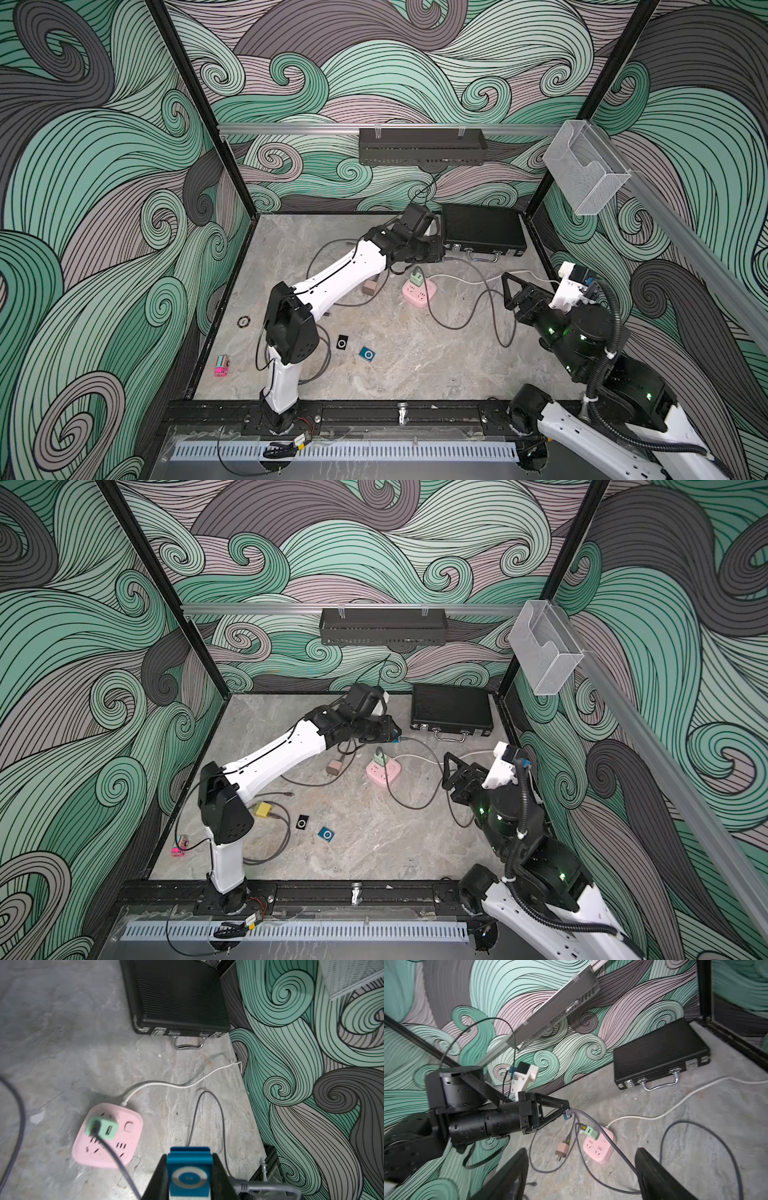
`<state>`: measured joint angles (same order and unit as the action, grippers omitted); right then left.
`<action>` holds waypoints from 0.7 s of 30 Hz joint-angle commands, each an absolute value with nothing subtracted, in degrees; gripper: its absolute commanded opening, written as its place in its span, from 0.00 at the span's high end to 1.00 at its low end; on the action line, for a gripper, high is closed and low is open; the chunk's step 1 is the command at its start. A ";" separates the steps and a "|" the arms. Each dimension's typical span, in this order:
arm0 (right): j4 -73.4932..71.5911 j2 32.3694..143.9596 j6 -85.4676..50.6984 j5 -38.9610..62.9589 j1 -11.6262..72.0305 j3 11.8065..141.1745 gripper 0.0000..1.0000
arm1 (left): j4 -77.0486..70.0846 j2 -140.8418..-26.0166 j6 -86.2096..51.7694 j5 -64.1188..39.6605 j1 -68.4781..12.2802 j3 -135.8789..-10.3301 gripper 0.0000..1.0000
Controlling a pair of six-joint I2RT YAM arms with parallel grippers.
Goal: Charge mp3
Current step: Insert the charging cable into the MP3 player, then place the MP3 player at the center of the board.
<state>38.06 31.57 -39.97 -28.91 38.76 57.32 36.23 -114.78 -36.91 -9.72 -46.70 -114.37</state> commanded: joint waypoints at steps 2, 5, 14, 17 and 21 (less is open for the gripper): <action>43.25 37.77 -35.80 -23.83 27.35 60.89 0.21 | 45.74 -122.78 -33.23 -12.32 -49.79 -123.30 0.81; 41.29 43.01 -34.40 -5.43 10.55 61.90 0.21 | 48.16 -127.97 -31.67 -12.67 -51.25 -128.05 0.81; 32.92 55.71 -36.06 22.50 -17.76 58.59 0.28 | 49.53 -138.16 -30.00 -13.00 -53.30 -130.81 0.81; 31.55 57.51 -35.53 24.16 -19.33 57.86 0.29 | 48.86 -141.67 -29.98 -12.69 -53.94 -132.05 0.80; 30.94 58.98 -34.38 24.94 -19.33 57.10 0.29 | 48.80 -146.19 -29.68 -10.48 -54.75 -136.46 0.77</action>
